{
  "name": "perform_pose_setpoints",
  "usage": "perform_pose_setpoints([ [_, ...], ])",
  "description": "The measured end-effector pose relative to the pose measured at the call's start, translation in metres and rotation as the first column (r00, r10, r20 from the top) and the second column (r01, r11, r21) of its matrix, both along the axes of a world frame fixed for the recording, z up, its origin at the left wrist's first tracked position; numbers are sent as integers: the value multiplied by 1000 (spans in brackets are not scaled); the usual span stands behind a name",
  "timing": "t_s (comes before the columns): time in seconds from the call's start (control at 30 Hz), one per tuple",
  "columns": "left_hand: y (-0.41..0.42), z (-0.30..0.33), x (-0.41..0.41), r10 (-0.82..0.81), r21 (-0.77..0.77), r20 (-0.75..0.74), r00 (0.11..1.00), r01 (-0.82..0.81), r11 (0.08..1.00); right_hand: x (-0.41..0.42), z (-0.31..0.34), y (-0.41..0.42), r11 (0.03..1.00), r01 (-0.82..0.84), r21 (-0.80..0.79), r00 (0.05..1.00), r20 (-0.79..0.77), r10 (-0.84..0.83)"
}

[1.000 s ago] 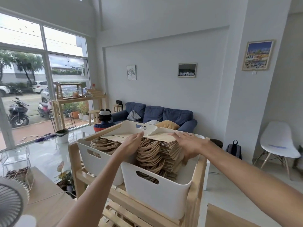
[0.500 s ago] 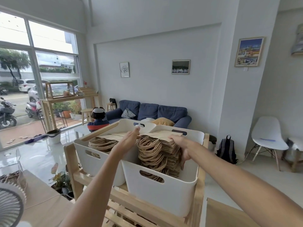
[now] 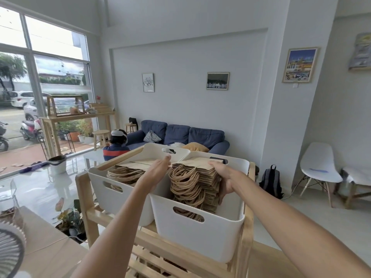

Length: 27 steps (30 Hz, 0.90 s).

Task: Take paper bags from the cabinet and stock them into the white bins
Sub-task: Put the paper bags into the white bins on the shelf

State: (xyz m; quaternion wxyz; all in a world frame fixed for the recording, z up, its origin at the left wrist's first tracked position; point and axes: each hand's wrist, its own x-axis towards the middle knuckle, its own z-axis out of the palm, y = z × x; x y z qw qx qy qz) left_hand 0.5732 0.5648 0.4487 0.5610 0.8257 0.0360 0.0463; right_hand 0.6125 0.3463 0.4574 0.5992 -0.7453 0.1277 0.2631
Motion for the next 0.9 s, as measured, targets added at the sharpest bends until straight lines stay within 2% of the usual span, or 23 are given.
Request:
perform_pose_setpoints([
  [0.07,0,3,-4,11,49,14,1000,-11,999,-5,2,0,995,16,-101,1000,20,-14],
  [0.2,-4,8,-14,16,182,90,996,-32,983,-14,2,-11,959,13,-283,967,247,60],
  [0.3,-16,16,-26,17,292,211,977,-80,953,-33,11,-35,941,83,-327,815,566,125],
  [0.4,-34,27,-40,-3,372,266,964,-99,923,-57,22,-66,936,188,-298,688,720,92],
  [0.5,-63,41,-57,-39,454,337,941,-126,882,-80,27,-103,918,245,-310,673,737,69],
  [0.7,-155,53,-106,-191,448,464,865,-43,893,-135,19,-175,907,278,-318,725,689,20],
  [0.8,-208,31,-139,-299,520,449,842,26,854,-169,-1,-208,905,301,-302,756,654,-33],
  [0.9,-253,-9,-164,-409,577,368,835,140,805,-203,-27,-237,909,301,-289,794,603,-71],
])
